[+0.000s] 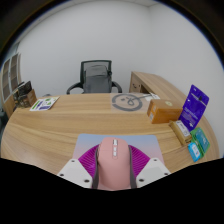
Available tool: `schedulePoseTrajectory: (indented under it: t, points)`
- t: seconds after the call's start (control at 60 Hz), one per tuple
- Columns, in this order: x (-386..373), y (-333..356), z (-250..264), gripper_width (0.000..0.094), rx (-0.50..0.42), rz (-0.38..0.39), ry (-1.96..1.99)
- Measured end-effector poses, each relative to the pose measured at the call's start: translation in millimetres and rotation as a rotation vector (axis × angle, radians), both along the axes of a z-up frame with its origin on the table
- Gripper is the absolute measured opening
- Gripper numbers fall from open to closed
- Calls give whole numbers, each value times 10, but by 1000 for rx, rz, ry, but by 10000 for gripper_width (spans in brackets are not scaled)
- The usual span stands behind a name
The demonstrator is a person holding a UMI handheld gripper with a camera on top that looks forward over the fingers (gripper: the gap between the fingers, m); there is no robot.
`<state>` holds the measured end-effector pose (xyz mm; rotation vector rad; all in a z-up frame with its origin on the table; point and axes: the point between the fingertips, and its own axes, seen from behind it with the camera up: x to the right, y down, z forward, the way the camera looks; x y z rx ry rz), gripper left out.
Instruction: Arrange mouse
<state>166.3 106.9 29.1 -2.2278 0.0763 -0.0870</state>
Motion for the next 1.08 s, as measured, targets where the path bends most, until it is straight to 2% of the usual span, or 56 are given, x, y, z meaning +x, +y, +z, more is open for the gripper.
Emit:
schedulePoseTrajectory:
  t: [0.083,0.117,0.183,0.317,0.383,0.45,0.483,0.667,0.817,1.083]
  points:
    - [16,-121,-358,431,-56,5,44]
    - [18,-76,-313,431,-4,16,60]
    - [24,-78,-350,436,21,52,64]
    - [3,-78,-356,542,-22,46,91]
    - [-26,-85,-326,643,-39,71,95]
    - [-70,-145,-229,858,-39,92,104]
    - [-59,-198,-171,827,-42,86,98]
    - [-104,-726,357,834,9,27,17]
    - [-736,-1552,760,836,55,18,76]
    - [-1787,-3134,1058,844,75,31,143]
